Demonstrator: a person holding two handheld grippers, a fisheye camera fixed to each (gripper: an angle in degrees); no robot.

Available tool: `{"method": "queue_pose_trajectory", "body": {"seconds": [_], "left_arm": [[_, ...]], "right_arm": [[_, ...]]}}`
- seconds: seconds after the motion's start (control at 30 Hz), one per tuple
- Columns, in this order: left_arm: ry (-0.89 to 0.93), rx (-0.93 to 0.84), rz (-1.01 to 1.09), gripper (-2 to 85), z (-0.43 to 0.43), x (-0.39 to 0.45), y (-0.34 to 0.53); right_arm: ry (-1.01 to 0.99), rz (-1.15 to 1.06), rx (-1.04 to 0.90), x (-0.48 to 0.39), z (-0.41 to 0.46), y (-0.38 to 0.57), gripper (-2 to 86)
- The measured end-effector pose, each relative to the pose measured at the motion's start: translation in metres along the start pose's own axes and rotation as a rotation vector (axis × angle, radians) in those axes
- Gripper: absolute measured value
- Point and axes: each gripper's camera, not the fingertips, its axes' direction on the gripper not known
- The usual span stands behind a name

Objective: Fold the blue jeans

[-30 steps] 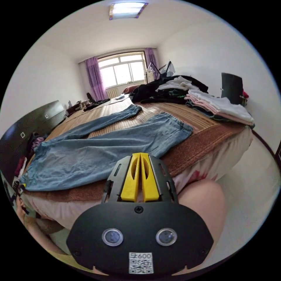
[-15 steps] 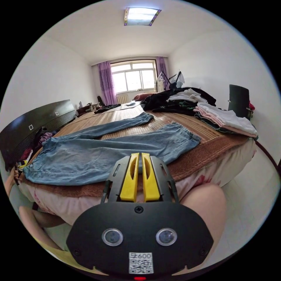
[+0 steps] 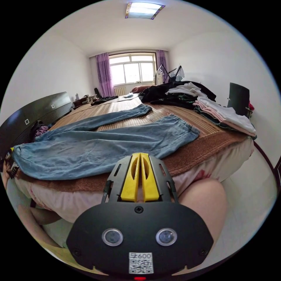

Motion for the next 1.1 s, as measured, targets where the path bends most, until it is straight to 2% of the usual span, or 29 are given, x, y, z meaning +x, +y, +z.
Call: {"method": "queue_pose_trajectory", "body": {"seconds": [0.07,0.1,0.13,0.23,0.33,0.47,0.53,0.57,0.67,0.7,0.83,0.87,0.93,0.97,1.03,1.1], "left_arm": [[0.01,-0.133,-0.121,1.7,0.0,-0.028,0.019],[0.002,-0.283,-0.206,1.7,0.006,-0.045,0.033],[-0.001,-0.341,-0.213,1.9,0.004,-0.051,0.043],[0.135,-0.179,-0.293,2.7,-0.021,-0.055,0.042],[0.172,-0.165,-0.365,4.4,-0.024,-0.057,0.021],[0.206,-0.303,-0.362,8.4,-0.007,-0.045,-0.018],[0.192,-0.475,-0.302,7.2,0.015,-0.025,-0.04],[0.178,-0.505,-0.269,6.7,0.018,-0.018,-0.045],[0.143,-0.516,-0.076,4.1,0.011,0.022,-0.077],[0.188,-0.463,-0.041,3.8,-0.003,0.032,-0.09],[0.401,-0.291,-0.133,3.2,-0.04,0.019,-0.106],[0.397,-0.312,-0.172,3.2,-0.039,0.012,-0.102],[0.237,-0.596,-0.254,3.0,-0.018,-0.01,-0.076],[0.218,-0.648,-0.242,2.9,-0.013,-0.011,-0.07],[0.279,-0.57,-0.26,2.8,-0.024,-0.014,-0.068],[0.274,-0.57,-0.268,2.6,-0.026,-0.01,-0.071]], "right_arm": [[0.004,0.0,0.004,-0.002,0.0,0.002,-0.9],[0.004,0.002,0.003,-0.002,0.001,0.003,-0.9],[0.004,0.002,-0.001,-0.002,0.002,0.002,-0.9],[0.006,-0.006,-0.006,-0.005,0.002,0.001,-0.9],[0.011,-0.012,0.02,-0.01,-0.002,0.002,-0.9],[-0.006,-0.016,0.019,-0.018,0.0,0.005,-0.9],[-0.017,-0.014,0.006,-0.022,0.004,0.009,-0.9],[-0.019,-0.014,0.004,-0.023,0.005,0.01,-0.9],[-0.02,-0.031,-0.015,-0.029,0.01,0.014,-0.9],[-0.013,-0.04,-0.022,-0.031,0.012,0.016,-0.9],[-0.004,-0.049,-0.016,-0.033,0.014,0.022,-0.9],[-0.008,-0.047,-0.015,-0.033,0.015,0.022,-0.9],[-0.019,-0.046,-0.016,-0.033,0.016,0.025,-0.9],[-0.019,-0.049,-0.015,-0.034,0.016,0.025,-0.9],[-0.007,-0.08,0.0,-0.037,0.014,0.026,-0.9],[0.009,-0.101,0.017,-0.039,0.013,0.026,-0.9]]}}
